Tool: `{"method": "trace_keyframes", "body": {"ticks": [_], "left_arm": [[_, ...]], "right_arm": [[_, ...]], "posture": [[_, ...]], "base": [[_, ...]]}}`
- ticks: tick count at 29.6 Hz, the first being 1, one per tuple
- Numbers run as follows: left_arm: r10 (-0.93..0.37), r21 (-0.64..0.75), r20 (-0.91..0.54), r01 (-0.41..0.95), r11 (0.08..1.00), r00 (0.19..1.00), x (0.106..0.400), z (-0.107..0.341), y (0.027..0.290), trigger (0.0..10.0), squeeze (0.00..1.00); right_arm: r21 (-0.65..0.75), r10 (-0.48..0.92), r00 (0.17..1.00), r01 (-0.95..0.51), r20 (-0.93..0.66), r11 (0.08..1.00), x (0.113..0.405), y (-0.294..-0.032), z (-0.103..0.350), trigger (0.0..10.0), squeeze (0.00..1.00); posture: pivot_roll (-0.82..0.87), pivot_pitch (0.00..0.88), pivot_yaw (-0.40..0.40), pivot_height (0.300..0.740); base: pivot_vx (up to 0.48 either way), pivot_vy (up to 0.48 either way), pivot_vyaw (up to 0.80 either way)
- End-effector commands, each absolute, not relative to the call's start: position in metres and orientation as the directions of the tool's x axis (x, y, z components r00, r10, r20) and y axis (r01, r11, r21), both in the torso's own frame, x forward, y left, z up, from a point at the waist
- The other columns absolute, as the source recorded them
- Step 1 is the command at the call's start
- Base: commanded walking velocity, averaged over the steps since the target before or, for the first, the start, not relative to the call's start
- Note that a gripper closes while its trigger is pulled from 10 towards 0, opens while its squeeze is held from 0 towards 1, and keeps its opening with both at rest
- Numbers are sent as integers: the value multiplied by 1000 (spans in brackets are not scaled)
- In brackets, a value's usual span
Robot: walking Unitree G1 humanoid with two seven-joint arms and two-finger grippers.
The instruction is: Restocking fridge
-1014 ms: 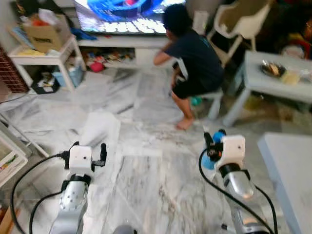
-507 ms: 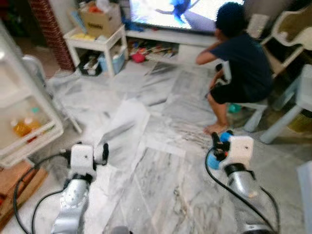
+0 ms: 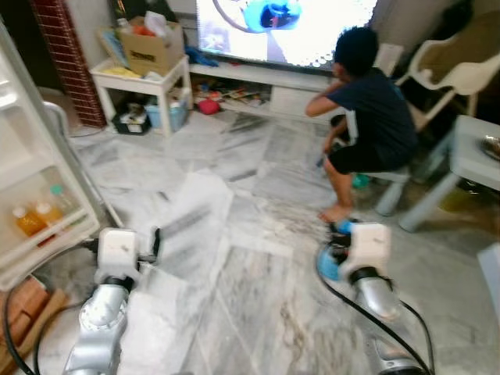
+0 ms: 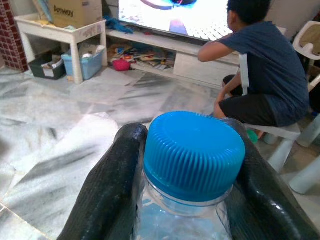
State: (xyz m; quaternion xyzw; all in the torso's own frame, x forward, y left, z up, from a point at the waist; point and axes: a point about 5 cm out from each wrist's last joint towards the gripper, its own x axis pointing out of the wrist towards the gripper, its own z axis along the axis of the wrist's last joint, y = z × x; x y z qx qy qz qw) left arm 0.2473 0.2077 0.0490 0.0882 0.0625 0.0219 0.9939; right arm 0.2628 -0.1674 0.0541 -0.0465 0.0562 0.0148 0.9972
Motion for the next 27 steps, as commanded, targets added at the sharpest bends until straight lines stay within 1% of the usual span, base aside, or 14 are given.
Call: {"method": "trace_keyframes", "body": {"ticks": [1, 3, 11, 14, 18, 27], "left_arm": [[32, 164, -124, -12, 986, 992, 248, 48, 200, 10000, 0], [28, 165, -123, -8, 986, 992, 250, 49, 200, 10000, 0], [27, 167, -129, -5, 986, 991, 251, 48, 200, 10000, 0], [17, 190, -115, 5, 982, 993, 251, 50, 198, 10000, 0], [10, 162, -121, 10, 987, 993, 252, 50, 195, 10000, 0], [9, 161, -119, 11, 987, 993, 254, 51, 195, 10000, 0]], "right_arm": [[-109, -43, 994, 32, -103, 994, 265, -181, 56, 10000, 0], [-69, 8, 991, -17, -130, 997, 266, -178, 55, 10000, 0], [-21, 5, 994, -7, -108, 1000, 269, -178, 57, 10000, 0], [-16, 7, 995, -9, -104, 1000, 270, -176, 58, 10000, 0], [-15, 12, 994, -13, -104, 1000, 272, -177, 58, 10000, 0], [-22, 2, 995, -5, -103, 1000, 274, -180, 58, 10000, 0]], "posture": [[37, 0, -32, 740], [41, 0, -31, 740], [44, 0, -32, 740], [45, 0, -34, 740], [45, 0, -33, 740], [42, 0, -30, 740]], "base": [[0, 480, 0], [0, 480, 0], [0, 439, 0], [0, 0, 0], [0, 0, 0], [0, 0, 0]]}}
